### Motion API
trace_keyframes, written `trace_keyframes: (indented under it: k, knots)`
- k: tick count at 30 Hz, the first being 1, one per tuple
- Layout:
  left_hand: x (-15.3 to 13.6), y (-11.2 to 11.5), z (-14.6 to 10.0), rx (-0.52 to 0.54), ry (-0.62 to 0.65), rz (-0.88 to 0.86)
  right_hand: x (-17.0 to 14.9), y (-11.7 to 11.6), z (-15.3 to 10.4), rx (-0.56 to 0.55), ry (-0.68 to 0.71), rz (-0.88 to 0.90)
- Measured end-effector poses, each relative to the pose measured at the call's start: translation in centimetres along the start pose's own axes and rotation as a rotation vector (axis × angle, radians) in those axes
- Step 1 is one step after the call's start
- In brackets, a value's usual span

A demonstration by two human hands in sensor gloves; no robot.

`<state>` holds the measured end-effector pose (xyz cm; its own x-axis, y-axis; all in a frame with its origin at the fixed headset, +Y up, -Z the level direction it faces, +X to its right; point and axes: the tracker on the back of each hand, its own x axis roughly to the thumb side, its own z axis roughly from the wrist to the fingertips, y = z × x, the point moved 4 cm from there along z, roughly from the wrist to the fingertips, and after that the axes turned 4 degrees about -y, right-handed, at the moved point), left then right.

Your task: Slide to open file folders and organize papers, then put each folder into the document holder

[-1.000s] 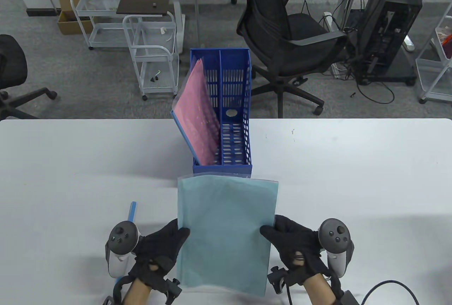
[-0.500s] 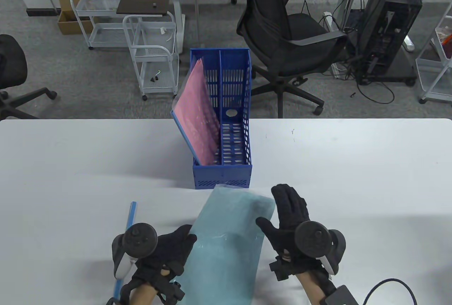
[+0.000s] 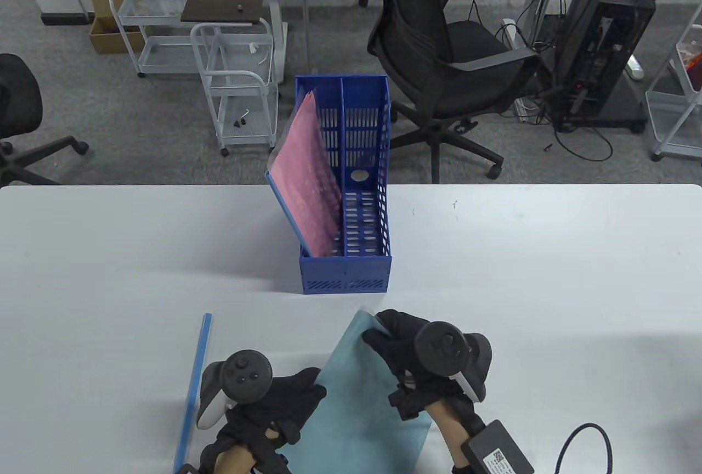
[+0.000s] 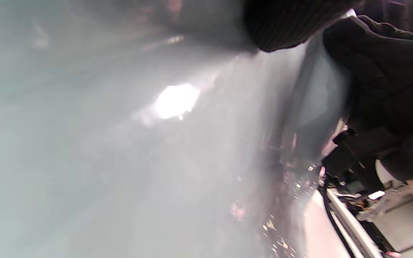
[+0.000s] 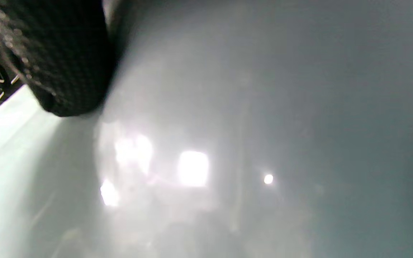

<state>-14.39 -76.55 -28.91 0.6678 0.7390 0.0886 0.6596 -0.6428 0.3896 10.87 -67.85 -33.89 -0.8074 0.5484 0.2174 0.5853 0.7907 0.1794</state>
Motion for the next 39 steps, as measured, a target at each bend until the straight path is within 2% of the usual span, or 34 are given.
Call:
trace_keyframes:
  k: [3, 5, 6, 8, 9, 10, 12, 15, 17, 20, 25, 28, 29, 30, 31, 32, 33, 34, 35, 39]
  knots:
    - [-0.9, -2.7, -1.1, 0.147, -0.093, 0.06, -0.4, -0.7, 0.2, 0.043, 0.013, -0.042]
    - [-2.2, -5.9, -2.6, 0.309, -0.206, 0.111, -0.9, -1.2, 0.4, 0.064, 0.004, -0.062]
    - [-3.3, -7.5, -3.4, 0.363, -0.308, 0.169, -1.2, -1.5, 0.6, 0.076, -0.006, -0.074]
    - [-5.8, -9.4, -4.6, 0.34, -0.5, 0.261, -1.6, -1.9, 0.7, 0.104, -0.008, -0.102]
    - [-7.3, -10.2, -5.2, 0.373, -0.597, 0.268, -1.8, -2.1, 0.8, 0.116, -0.009, -0.112]
    - [-8.2, -10.4, -5.4, 0.378, -0.651, 0.273, -1.9, -2.1, 0.8, 0.12, -0.011, -0.122]
    - [-10.7, -10.1, -5.2, 0.283, -0.817, 0.304, -2.1, -2.4, 0.8, 0.141, -0.009, -0.158]
    - [-12.1, -8.7, -4.0, 0.141, -0.956, 0.406, -2.3, -2.5, 0.7, 0.148, 0.0, -0.214]
    - [-11.4, -8.6, -3.0, 0.211, -0.968, 0.557, -2.5, -2.6, 0.6, 0.144, 0.001, -0.239]
    - [-10.6, -7.9, -1.7, 0.203, -0.989, 0.685, -2.6, -2.6, 0.4, 0.148, 0.003, -0.24]
    - [-9.4, -7.2, -0.5, 0.201, -0.957, 0.718, -2.6, -2.2, 0.0, 0.146, 0.035, -0.242]
    - [-7.9, -6.4, 0.9, 0.029, -0.809, 0.39, -2.4, -2.1, -0.1, 0.155, 0.06, -0.215]
    - [-6.9, -6.1, 1.6, -0.034, -0.678, 0.182, -2.2, -2.2, -0.2, 0.166, 0.075, -0.195]
    - [-6.1, -6.1, 2.1, -0.046, -0.591, 0.057, -2.1, -2.3, -0.2, 0.169, 0.087, -0.186]
    - [-4.6, -6.5, 2.7, -0.039, -0.432, -0.104, -1.8, -2.4, -0.4, 0.176, 0.103, -0.175]
    - [-3.1, -7.1, 3.0, 0.013, -0.254, -0.21, -1.4, -2.7, -0.5, 0.196, 0.131, -0.167]
    - [-2.0, -7.9, 3.0, 0.073, -0.131, -0.309, -1.0, -2.9, -0.6, 0.215, 0.152, -0.163]
    - [-1.5, -8.4, 2.8, 0.126, -0.058, -0.373, -0.7, -3.0, -0.7, 0.226, 0.17, -0.159]
    - [-0.9, -9.3, 2.6, 0.229, 0.051, -0.446, -0.2, -3.1, -0.9, 0.245, 0.188, -0.152]
    - [-2.4, -11.8, 0.5, 0.464, 0.064, -0.614, 1.6, -3.6, -1.6, 0.288, 0.255, -0.135]
